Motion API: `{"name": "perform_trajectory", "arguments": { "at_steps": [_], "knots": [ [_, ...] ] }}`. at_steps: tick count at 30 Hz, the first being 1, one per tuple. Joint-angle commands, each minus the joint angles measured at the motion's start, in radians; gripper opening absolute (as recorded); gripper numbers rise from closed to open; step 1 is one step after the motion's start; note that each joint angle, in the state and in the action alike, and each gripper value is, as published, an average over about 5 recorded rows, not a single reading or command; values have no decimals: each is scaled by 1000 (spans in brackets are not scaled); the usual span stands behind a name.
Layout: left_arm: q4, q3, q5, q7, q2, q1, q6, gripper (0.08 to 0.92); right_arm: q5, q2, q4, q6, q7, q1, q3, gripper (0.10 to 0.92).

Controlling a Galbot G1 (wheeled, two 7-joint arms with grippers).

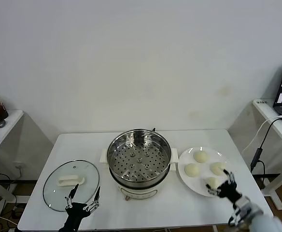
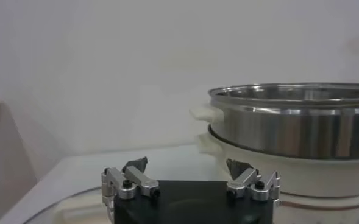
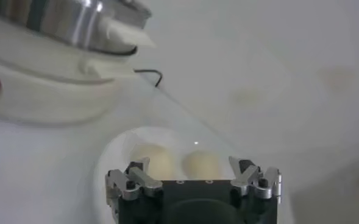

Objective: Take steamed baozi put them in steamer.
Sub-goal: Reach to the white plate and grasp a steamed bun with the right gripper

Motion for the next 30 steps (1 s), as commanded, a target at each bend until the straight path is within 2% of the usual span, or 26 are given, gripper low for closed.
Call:
{"name": "perform_trajectory", "arguments": {
  "at_steps": [1,9,15,21,30],
  "knots": [
    [8,-18,35,13,-13,-4,-14,823,-332,-330,-317,-10,-383,680,-425,823],
    [7,-44,39,11,-19,9,-26,823,-272,-259,-544,-9,-634,1153,-882,823],
    [10,-61,40,8,-22,8,-30,823,-227,-160,-700,19,-750,1348,-1108,823],
    [11,-69,39,8,-22,2,-30,823,-247,-86,-796,39,-764,1384,-1209,823],
    [5,-78,43,9,-21,9,-33,823,-243,-34,-844,29,-723,1354,-1242,823]
  ]
}}
